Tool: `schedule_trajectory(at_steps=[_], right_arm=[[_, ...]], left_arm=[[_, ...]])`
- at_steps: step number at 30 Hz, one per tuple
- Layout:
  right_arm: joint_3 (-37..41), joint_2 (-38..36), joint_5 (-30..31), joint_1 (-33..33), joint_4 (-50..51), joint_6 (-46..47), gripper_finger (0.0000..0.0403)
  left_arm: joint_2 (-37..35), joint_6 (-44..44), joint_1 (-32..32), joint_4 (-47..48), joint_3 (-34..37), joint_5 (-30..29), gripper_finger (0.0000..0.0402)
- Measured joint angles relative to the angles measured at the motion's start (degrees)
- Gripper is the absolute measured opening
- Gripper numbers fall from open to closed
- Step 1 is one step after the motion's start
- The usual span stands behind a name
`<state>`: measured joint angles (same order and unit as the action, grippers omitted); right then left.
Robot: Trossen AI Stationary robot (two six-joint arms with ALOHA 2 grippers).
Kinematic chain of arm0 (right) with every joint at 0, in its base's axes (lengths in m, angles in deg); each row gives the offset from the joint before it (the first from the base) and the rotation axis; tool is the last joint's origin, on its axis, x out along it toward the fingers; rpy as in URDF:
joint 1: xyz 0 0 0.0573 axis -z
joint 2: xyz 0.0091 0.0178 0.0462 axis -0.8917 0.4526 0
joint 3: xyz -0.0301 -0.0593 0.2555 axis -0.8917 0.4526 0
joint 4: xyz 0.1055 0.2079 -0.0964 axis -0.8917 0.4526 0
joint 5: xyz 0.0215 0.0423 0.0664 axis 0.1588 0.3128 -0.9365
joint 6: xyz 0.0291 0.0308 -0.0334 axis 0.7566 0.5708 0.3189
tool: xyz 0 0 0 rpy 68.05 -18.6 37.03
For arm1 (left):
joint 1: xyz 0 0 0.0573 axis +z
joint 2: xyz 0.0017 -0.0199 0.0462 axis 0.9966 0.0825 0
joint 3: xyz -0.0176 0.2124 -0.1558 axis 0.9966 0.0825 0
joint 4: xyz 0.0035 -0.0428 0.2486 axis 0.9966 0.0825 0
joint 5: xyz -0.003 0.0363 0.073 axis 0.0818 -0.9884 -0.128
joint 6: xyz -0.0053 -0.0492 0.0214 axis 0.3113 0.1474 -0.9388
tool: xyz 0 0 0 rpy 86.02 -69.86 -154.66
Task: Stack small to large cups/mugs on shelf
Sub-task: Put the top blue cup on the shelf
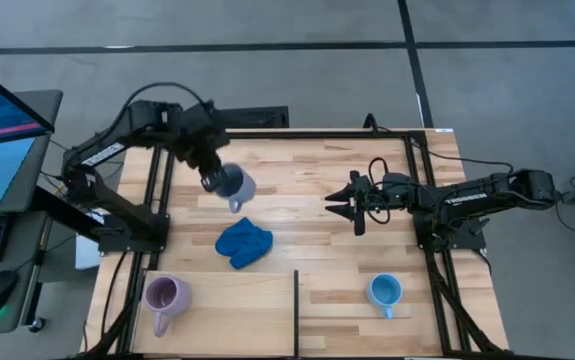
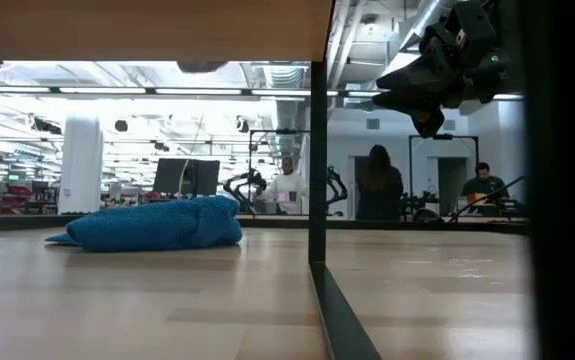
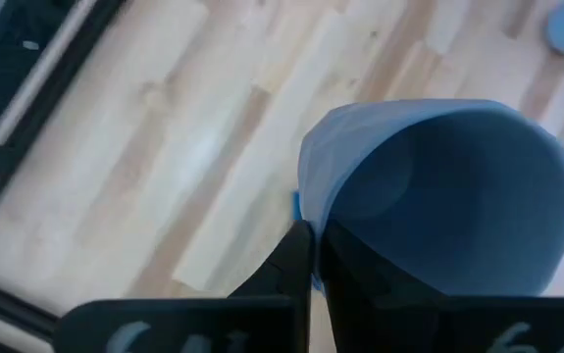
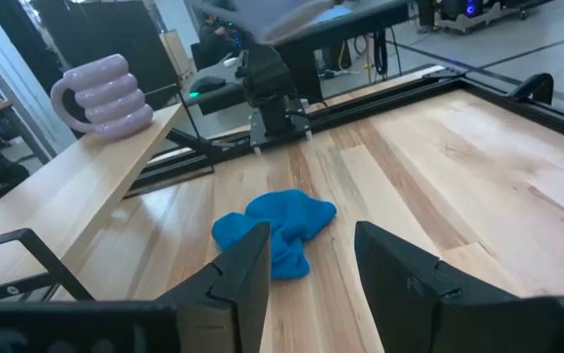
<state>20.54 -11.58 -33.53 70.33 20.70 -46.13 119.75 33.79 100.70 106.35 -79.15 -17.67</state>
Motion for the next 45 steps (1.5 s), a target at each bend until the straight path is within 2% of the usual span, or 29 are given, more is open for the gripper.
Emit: schedule_trajectory(at_steps=[10, 23, 28, 34, 45], right_arm=[[0.0, 0.0, 0.1, -3.7, 2.3, 1.5, 0.0171], [0.0, 0.0, 0.1, -6.8, 1.9, 2.0, 0.0171], [0.0, 0.0, 0.5, -6.8, 0.7, 1.9, 0.0171], [0.0, 0.0, 1.5, -6.2, -0.4, 1.5, 0.0171], [0.0, 0.0, 1.5, -6.0, -0.3, 1.5, 0.0171]], left_arm=[[-0.4, 15.3, -18.7, -0.2, 1.3, -1.6, 0.0], [1.0, 30.9, -36.0, -0.2, 2.9, -7.4, 0.0], [2.4, 38.5, -42.0, -0.3, 2.9, -7.5, 0.0], [4.9, 45.9, -47.0, -0.2, 2.9, -6.7, 0.0], [9.0, 50.6, -50.4, -0.1, 2.9, -4.3, 0.0]])
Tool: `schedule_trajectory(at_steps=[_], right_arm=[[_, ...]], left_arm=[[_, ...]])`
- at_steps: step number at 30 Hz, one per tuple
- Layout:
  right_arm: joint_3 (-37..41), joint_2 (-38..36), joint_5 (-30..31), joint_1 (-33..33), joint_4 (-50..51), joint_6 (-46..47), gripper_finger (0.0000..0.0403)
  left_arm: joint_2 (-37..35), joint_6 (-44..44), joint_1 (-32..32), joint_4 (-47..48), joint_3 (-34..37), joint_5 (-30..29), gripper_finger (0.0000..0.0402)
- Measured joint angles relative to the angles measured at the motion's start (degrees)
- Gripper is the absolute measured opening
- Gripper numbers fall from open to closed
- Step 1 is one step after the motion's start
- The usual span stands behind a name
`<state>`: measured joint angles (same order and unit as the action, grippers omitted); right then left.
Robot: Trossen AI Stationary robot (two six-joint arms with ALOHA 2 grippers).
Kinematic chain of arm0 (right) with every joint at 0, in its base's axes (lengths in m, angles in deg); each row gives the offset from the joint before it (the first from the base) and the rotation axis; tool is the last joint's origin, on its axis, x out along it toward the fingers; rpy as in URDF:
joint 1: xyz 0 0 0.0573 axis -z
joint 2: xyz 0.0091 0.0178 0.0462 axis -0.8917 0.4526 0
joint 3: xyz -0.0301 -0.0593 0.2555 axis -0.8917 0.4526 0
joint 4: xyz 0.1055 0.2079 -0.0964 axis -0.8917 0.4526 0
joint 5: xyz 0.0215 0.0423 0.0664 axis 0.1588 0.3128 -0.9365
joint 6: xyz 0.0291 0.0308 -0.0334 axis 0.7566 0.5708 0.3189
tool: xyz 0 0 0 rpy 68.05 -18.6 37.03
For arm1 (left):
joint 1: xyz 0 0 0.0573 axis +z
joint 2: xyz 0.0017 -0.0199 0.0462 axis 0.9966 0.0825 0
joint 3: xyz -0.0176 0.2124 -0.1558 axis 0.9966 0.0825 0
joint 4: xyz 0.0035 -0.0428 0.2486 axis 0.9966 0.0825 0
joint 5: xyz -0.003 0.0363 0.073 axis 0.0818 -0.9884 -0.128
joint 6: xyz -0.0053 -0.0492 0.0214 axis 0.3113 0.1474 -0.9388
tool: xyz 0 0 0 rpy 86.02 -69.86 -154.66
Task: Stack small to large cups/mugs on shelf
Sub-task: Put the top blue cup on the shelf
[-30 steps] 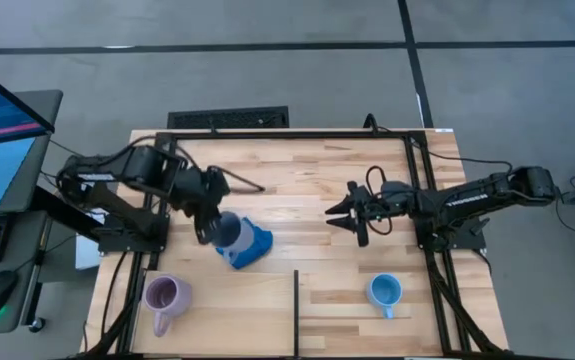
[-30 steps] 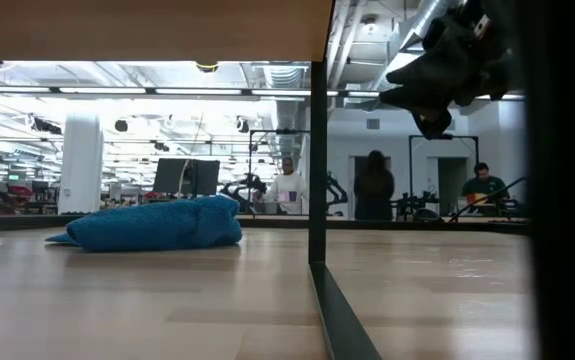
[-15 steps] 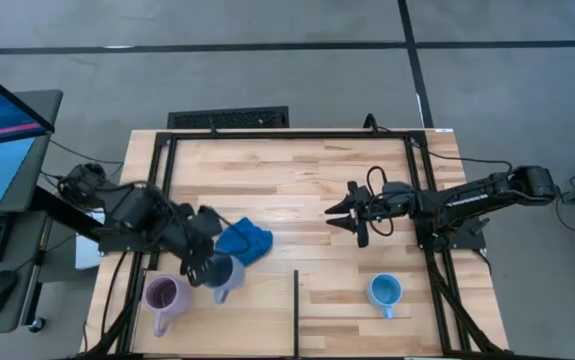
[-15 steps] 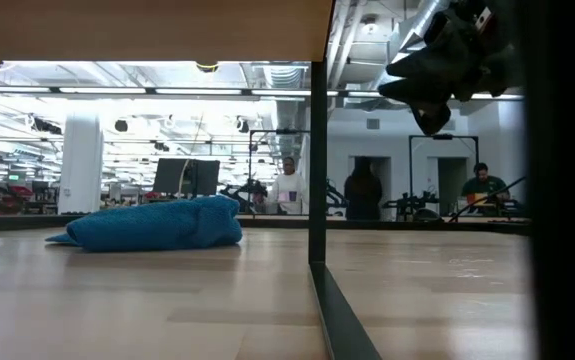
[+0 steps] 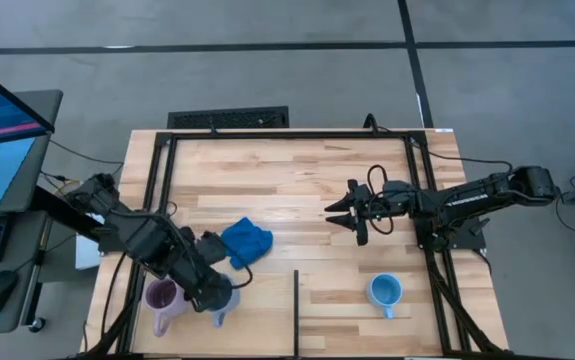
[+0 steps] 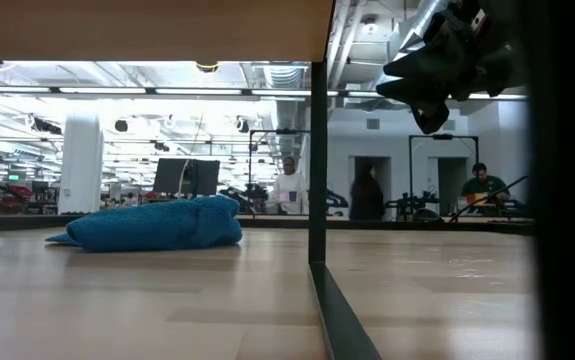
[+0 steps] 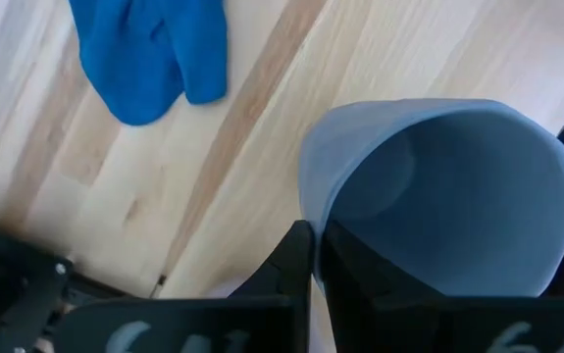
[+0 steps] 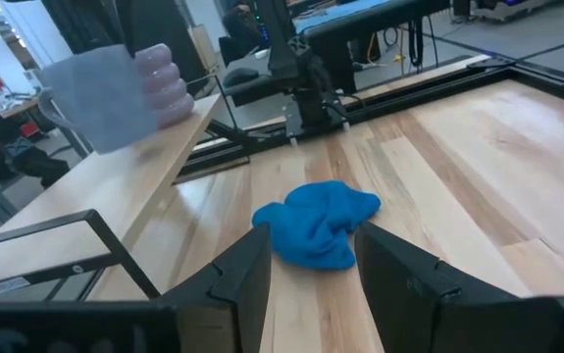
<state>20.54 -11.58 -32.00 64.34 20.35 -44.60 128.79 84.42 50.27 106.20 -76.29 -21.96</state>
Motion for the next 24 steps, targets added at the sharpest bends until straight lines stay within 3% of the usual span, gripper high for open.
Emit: schedule_trajectory(at_steps=[12, 24], right_arm=[[0.0, 0.0, 0.0, 0.0, 0.0, 0.0, 0.0171], [0.0, 0.0, 0.0, 0.0, 0.0, 0.0, 0.0171]], left_arm=[[0.4, 3.1, -1.9, 0.0, 0.0, 1.3, 0.0], [2.6, 0.6, -2.2, -0.1, 0.0, 3.7, 0.0]])
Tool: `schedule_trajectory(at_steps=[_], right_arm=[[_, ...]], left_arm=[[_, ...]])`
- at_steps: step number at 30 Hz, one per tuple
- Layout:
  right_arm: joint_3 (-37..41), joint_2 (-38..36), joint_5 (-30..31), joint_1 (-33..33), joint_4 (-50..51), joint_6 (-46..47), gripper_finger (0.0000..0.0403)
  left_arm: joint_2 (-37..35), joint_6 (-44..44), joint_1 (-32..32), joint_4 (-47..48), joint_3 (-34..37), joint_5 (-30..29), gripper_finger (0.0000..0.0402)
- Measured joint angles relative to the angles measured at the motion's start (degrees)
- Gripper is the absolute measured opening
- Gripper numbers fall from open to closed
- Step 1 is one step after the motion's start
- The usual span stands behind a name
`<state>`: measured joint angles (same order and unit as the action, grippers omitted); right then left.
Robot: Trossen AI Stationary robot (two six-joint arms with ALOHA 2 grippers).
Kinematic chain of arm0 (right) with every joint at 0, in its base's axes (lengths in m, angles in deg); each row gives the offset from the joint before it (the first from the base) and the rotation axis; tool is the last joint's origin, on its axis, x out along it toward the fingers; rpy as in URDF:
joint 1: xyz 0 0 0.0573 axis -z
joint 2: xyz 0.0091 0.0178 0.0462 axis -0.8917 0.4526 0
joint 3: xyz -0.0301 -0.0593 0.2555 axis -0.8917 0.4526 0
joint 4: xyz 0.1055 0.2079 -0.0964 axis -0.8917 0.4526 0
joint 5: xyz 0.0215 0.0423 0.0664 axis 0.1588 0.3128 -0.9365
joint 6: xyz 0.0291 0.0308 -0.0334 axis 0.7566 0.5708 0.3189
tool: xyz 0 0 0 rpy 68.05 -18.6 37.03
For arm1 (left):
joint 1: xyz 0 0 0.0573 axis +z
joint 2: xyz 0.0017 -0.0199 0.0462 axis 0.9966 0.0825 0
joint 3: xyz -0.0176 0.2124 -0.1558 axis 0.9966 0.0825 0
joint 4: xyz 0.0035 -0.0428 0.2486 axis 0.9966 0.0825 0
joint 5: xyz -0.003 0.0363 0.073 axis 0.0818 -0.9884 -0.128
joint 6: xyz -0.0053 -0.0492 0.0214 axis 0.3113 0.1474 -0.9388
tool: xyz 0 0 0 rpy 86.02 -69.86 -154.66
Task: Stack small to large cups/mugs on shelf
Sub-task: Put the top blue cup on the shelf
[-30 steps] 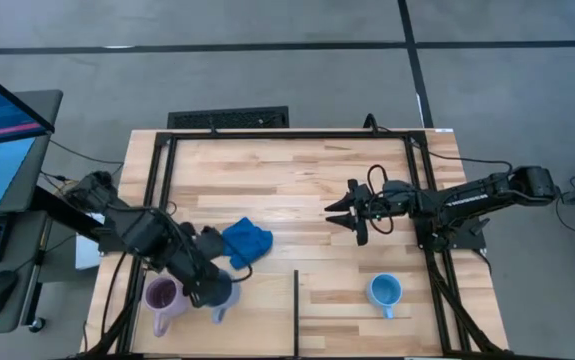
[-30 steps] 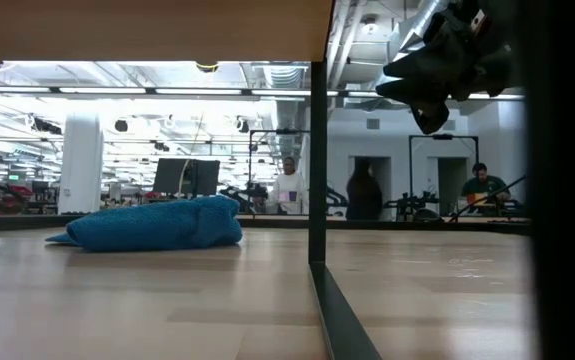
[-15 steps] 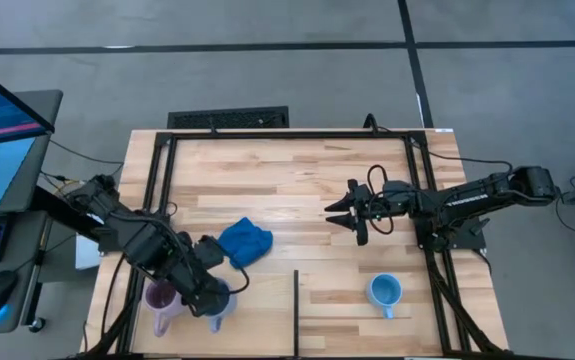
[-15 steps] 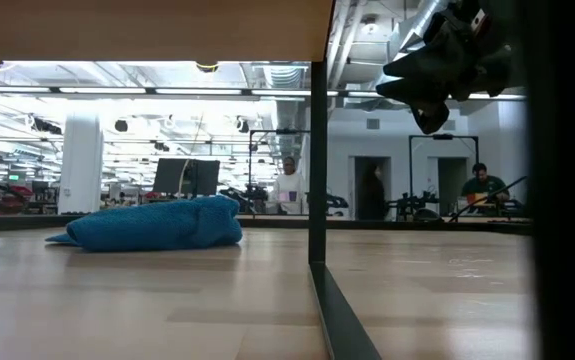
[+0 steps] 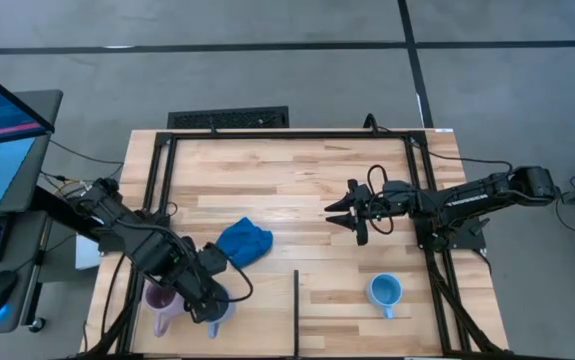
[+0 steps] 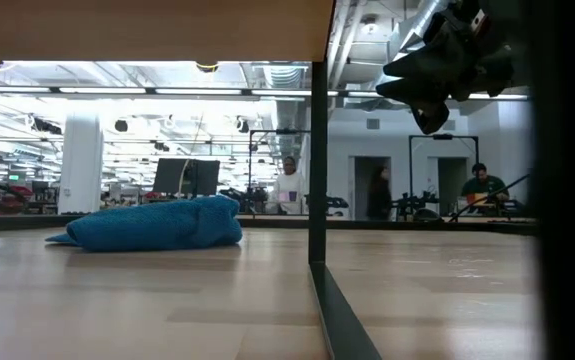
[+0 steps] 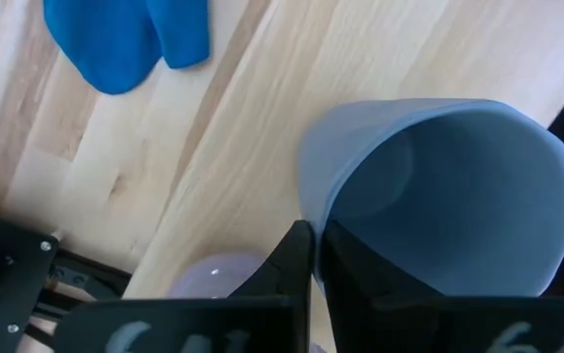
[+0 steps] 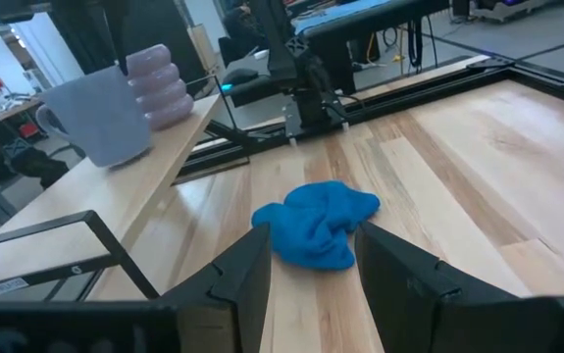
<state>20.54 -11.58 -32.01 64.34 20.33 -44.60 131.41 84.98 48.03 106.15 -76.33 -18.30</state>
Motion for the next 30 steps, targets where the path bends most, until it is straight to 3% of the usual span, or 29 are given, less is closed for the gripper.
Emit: schedule_trajectory(at_steps=[21, 30], right_arm=[[0.0, 0.0, 0.0, 0.0, 0.1, 0.0, 0.0171], [0.0, 0.0, 0.0, 0.0, 0.0, 0.0, 0.0171]], left_arm=[[0.7, 0.0, 0.2, 0.0, 0.0, -0.7, 0.0], [1.2, -0.2, 0.2, 0.0, 0.0, 1.5, 0.0]])
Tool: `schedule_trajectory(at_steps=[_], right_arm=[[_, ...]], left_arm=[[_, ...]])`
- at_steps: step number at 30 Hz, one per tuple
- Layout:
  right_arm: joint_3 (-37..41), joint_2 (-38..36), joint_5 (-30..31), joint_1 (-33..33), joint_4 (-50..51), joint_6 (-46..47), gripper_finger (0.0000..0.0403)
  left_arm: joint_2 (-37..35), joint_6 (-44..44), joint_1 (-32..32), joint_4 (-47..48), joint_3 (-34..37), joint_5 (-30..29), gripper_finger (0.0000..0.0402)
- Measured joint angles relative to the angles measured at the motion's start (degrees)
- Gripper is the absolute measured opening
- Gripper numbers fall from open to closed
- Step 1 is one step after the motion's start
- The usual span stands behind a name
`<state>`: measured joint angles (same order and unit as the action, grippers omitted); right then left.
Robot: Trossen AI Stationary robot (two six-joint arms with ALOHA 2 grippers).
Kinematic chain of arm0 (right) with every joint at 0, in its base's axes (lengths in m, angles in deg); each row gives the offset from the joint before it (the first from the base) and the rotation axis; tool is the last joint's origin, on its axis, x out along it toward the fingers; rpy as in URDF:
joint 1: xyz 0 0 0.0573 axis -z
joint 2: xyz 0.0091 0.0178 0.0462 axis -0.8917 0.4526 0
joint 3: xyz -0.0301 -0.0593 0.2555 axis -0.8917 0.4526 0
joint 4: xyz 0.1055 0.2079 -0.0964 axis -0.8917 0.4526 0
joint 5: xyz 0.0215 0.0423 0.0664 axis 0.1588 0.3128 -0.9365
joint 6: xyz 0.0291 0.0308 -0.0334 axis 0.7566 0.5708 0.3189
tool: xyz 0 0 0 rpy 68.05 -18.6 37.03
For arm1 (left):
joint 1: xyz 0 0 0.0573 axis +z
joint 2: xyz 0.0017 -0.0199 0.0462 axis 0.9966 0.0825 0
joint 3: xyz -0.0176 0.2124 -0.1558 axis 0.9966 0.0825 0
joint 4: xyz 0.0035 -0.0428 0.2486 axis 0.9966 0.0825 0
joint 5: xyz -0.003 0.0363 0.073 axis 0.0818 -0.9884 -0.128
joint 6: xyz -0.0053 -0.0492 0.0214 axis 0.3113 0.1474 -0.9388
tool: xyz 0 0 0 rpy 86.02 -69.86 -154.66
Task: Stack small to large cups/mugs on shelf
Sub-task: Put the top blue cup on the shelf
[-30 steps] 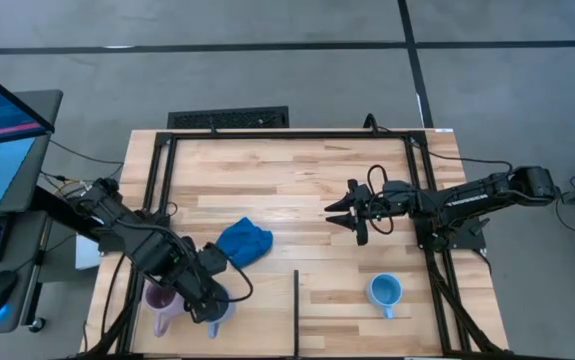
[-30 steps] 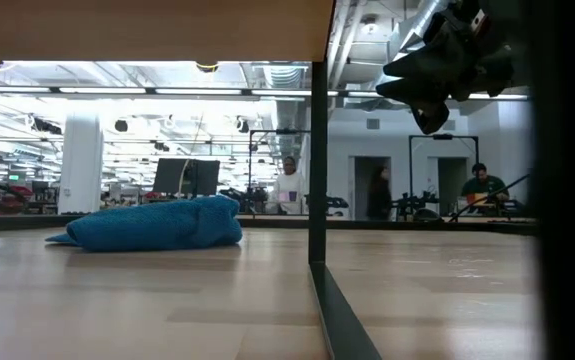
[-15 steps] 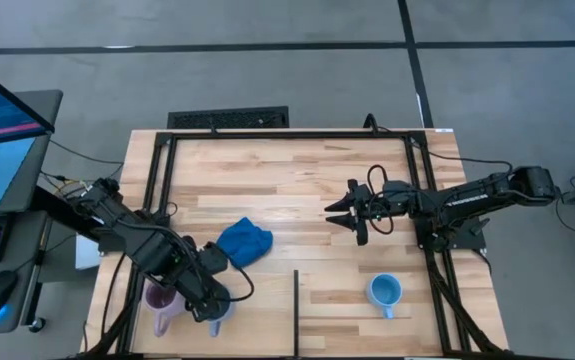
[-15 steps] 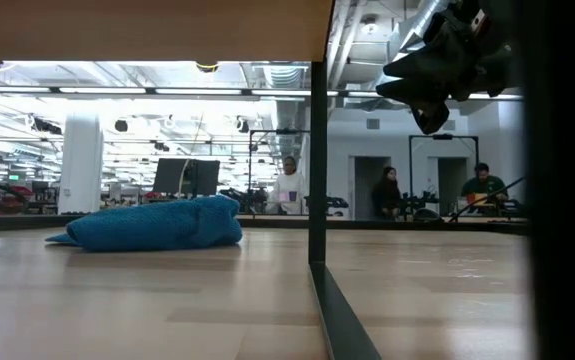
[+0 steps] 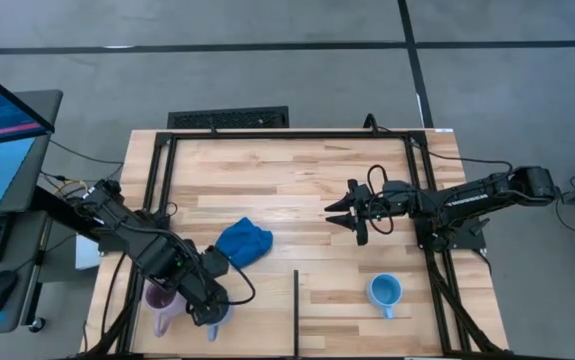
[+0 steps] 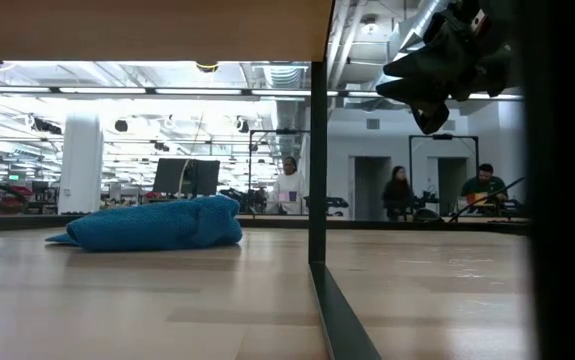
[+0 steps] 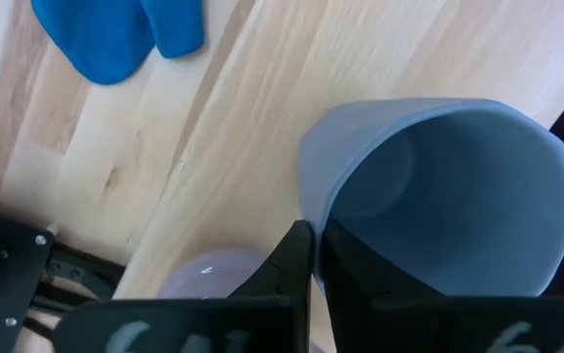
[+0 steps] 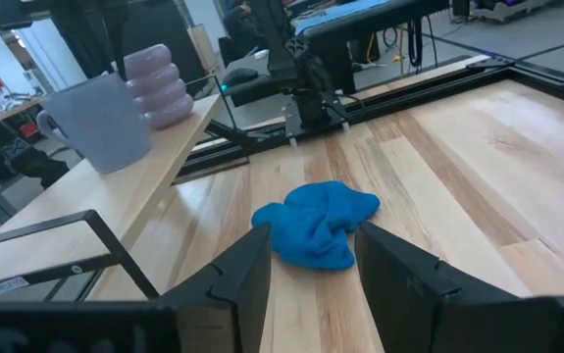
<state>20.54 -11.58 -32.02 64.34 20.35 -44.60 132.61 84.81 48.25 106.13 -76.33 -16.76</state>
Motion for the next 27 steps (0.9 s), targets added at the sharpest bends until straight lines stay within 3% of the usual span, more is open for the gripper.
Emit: schedule_trajectory(at_steps=[27], right_arm=[[0.0, 0.0, 0.0, 0.0, 0.0, 0.0, 0.0171]], left_arm=[[0.0, 0.0, 0.4, 0.1, 0.0, -1.5, 0.0025]])
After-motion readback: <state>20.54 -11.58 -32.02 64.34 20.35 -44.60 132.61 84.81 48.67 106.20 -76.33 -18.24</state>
